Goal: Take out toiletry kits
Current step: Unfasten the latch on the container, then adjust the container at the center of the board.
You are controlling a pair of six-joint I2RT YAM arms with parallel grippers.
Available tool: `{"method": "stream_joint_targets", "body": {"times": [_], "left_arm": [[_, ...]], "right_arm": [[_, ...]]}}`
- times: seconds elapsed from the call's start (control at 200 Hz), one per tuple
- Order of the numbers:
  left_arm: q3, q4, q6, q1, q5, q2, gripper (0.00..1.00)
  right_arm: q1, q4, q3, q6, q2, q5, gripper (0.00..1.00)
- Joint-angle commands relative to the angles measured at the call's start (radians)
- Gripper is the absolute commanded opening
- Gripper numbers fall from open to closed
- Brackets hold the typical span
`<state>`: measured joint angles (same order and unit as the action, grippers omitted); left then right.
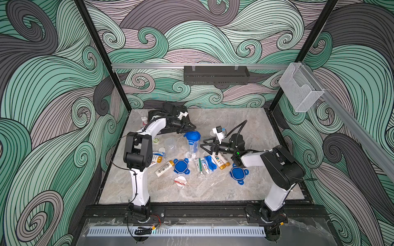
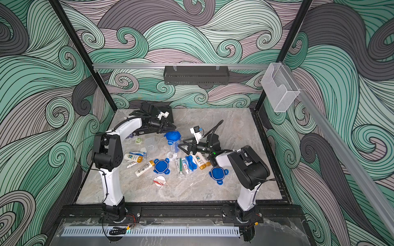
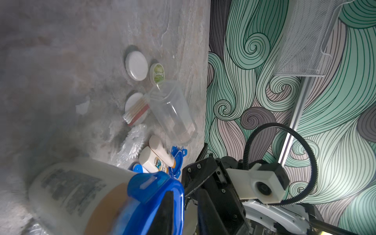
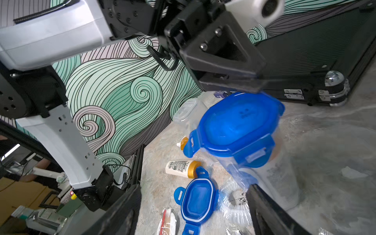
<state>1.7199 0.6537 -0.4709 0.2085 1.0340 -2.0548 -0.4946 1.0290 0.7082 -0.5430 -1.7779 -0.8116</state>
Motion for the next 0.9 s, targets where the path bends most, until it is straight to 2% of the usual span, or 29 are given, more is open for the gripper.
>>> {"method": "stream_joint_targets", "body": {"times": [0.0, 0.125, 0.24, 0.35, 0.47, 0.625, 0.896], "left_arm": [[0.076, 0.201, 0.110, 0.000, -0.063, 0.064, 0.36], [0.052, 0.293, 0.155, -0.007, -0.154, 0.160, 0.45], [-0.110, 0.286, 0.137, -0.009, -0.266, 0.283, 0.51], [-0.267, 0.257, 0.125, -0.003, -0.290, 0.372, 0.53], [-0.381, 0.217, 0.110, 0.016, -0.296, 0.433, 0.53], [-0.368, 0.227, 0.114, 0.020, -0.326, 0.399, 0.54], [-0.319, 0.205, 0.104, 0.020, -0.356, 0.298, 0.50]], "right_arm": [[-0.007, -0.241, 0.089, 0.051, 0.050, 0.063, 0.82], [-0.002, -0.342, 0.158, 0.085, 0.050, 0.125, 0.84], [-0.002, -0.534, 0.280, 0.157, 0.016, 0.146, 0.87], [-0.001, -0.609, 0.370, 0.165, -0.034, 0.142, 0.88], [-0.002, -0.605, 0.441, 0.122, -0.097, 0.125, 0.87], [-0.017, -0.655, 0.522, 0.081, -0.174, 0.096, 0.83], [-0.057, -0.721, 0.541, 0.086, -0.162, 0.091, 0.74]]}}
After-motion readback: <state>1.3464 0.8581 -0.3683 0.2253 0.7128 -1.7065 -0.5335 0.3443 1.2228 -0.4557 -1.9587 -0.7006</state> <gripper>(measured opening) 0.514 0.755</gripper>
